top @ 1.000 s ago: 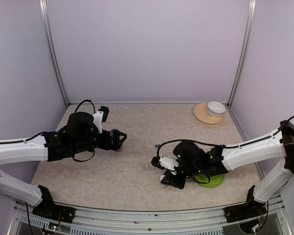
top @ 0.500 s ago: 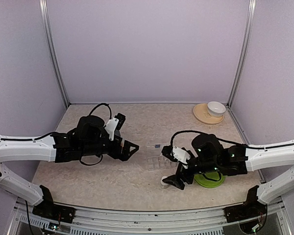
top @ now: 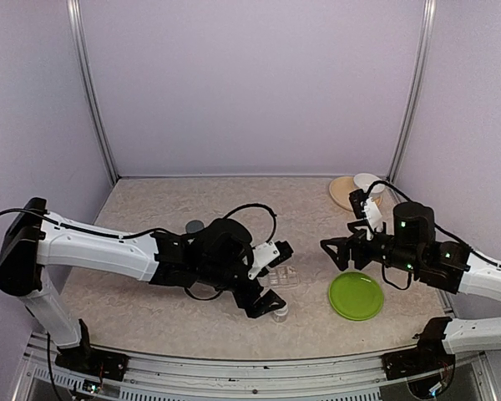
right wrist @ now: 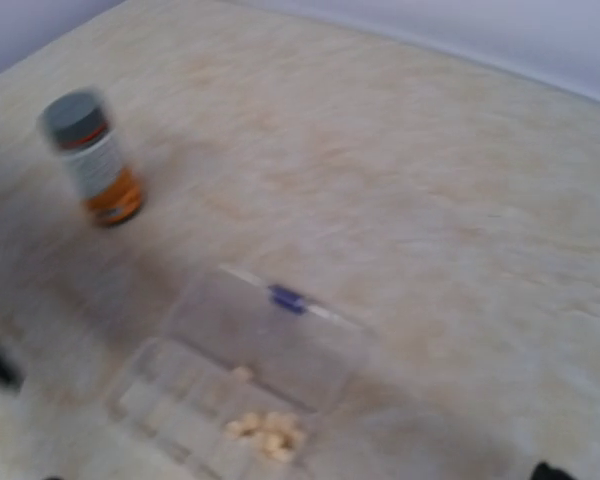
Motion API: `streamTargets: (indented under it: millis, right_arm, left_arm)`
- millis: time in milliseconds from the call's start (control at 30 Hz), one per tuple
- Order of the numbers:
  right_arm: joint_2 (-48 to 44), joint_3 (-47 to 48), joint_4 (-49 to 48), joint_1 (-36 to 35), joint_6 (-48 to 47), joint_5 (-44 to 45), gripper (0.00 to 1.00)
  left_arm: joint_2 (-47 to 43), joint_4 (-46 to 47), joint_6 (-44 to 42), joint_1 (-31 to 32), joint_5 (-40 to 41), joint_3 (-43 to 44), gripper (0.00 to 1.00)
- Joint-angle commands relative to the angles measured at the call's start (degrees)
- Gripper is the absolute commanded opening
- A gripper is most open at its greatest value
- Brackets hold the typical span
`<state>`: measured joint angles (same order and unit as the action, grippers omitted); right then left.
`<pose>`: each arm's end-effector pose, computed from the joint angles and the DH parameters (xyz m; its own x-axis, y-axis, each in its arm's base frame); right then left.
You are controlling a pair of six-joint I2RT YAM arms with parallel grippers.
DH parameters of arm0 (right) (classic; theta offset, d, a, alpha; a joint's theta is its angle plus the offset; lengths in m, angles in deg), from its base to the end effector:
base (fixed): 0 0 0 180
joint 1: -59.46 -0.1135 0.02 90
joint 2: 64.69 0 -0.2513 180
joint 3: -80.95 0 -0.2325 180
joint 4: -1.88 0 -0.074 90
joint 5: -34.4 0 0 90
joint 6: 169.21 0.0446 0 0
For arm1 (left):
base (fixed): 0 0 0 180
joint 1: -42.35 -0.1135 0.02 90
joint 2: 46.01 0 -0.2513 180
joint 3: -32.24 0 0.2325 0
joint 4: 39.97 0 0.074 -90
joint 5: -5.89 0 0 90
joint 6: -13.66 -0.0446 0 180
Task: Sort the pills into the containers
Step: Pick up the pill bottle from the center of the board.
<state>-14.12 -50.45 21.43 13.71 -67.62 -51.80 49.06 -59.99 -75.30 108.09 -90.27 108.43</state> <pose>0.1438 0.1433 0.2561 -0.3857 -0.1086 -0.9162 -0.6066 0.7781 0.1631 0.1412 -0.3250 0.2143 -0.2750 0.5664 -0.7769 0.9359 0.3427 -0.0815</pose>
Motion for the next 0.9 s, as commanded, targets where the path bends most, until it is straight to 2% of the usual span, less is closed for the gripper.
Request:
streamTargets:
  millis: [0,533,800,867]
  right_arm:
    - [-2.59,-1.88,1.54,2.02,3.80,2.05,1.00]
    - [-0.49,-3.28,0.17,2.17,4.30,0.61,1.00]
    - [-0.30,-3.17,-0.02,2.20,3.43,1.15,1.00]
    - [-0.21,-3.08,-0.03,2.30,3.19,1.25,1.00]
  left_arm:
    - [3.55,-4.42,-5.98,2.11,-1.99,3.01,0.97]
    - [12.09,-4.99,-6.74,2.53,-1.28,8.72,0.82]
    - [14.26,-5.69,-6.70,2.56,-1.97,10.13,0.63]
    - [14.49,-5.70,-6.54,2.55,-2.14,10.16,0.55]
